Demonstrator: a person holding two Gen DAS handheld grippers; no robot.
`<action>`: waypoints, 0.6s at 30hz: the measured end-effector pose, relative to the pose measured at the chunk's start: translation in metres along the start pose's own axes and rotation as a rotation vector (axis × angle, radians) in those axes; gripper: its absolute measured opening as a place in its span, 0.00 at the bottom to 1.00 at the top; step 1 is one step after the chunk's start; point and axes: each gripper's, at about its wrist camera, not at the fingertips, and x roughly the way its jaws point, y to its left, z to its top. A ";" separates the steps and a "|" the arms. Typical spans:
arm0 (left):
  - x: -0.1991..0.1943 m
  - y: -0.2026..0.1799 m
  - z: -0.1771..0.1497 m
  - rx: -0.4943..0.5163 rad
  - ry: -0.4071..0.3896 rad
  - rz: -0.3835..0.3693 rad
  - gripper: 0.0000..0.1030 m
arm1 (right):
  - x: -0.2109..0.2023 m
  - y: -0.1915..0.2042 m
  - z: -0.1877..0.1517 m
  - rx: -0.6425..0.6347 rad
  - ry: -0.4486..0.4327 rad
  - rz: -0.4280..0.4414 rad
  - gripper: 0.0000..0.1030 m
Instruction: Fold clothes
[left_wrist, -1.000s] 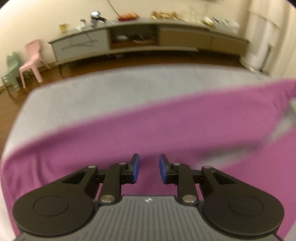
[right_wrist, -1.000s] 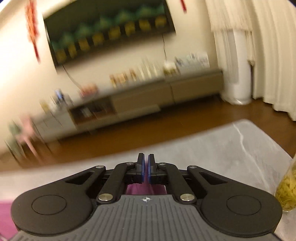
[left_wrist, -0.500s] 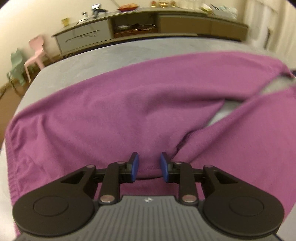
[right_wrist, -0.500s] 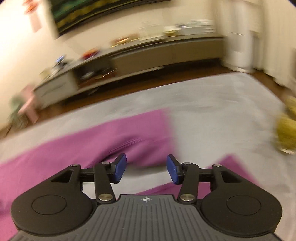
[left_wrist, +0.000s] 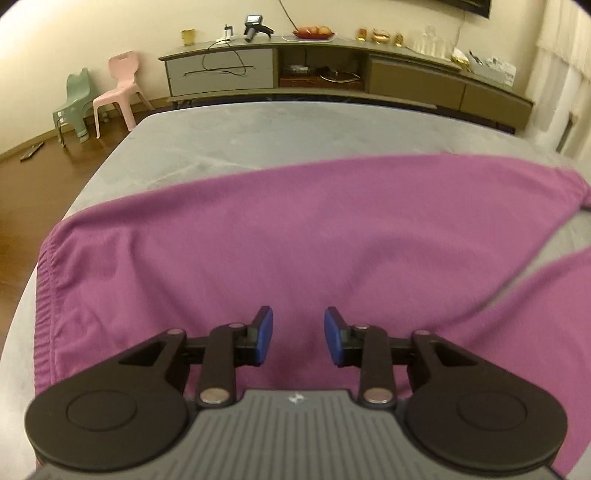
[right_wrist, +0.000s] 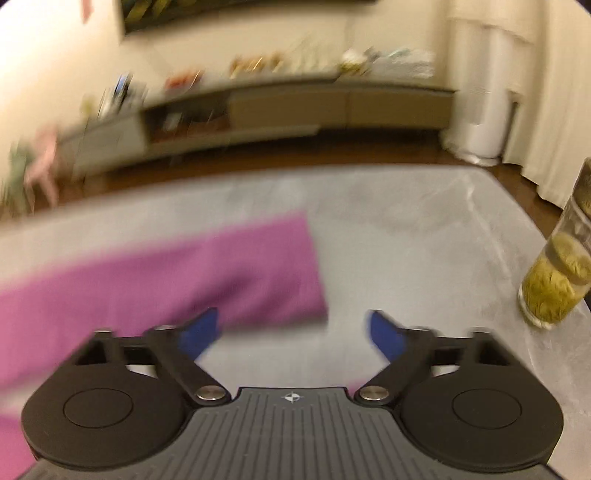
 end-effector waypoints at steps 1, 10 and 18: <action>0.004 0.005 0.001 -0.007 0.000 0.002 0.31 | 0.003 -0.002 0.006 0.015 -0.010 0.010 0.91; 0.016 0.023 0.003 0.005 0.017 0.005 0.31 | 0.032 -0.018 0.058 0.145 -0.105 0.104 0.07; 0.017 0.056 0.005 -0.028 0.035 0.029 0.26 | -0.059 -0.056 0.062 0.206 -0.376 0.300 0.00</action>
